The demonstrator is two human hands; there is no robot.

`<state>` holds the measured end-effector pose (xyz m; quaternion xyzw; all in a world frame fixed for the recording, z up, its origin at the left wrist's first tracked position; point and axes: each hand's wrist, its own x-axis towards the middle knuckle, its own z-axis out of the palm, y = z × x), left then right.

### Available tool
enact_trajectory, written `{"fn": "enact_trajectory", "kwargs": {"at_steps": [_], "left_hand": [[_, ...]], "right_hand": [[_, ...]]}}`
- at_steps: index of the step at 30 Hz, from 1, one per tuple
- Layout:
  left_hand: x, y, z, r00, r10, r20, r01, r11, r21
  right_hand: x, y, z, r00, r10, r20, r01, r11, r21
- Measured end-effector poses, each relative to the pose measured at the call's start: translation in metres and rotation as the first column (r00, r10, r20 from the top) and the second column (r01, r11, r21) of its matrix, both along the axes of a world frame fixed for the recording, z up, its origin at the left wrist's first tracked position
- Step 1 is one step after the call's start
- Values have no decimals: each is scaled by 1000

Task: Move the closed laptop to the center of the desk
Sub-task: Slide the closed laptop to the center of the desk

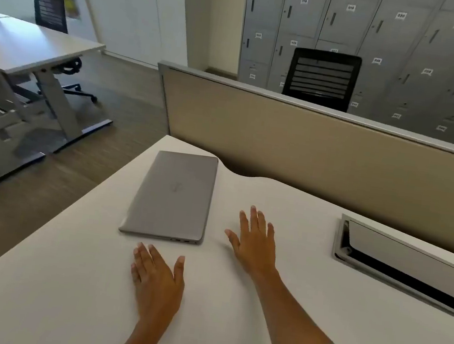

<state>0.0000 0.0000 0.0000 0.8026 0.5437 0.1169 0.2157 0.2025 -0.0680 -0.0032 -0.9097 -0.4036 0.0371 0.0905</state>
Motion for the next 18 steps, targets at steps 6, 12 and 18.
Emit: {"fn": "enact_trajectory", "kwargs": {"at_steps": [6, 12, 18], "left_hand": [[30, 44, 9, 837, 321, 443, -112, 893, -436], [43, 72, 40, 335, 770, 543, -34, 586, -810], [30, 92, 39, 139, 920, 366, 98, 355, -930]], "right_hand": [[51, 102, 6, 997, 81, 17, -81, 997, -12], [91, 180, 12, 972, 88, -217, -67, 992, 103], [127, 239, 12, 941, 185, -283, -174, 983, 61]]}}
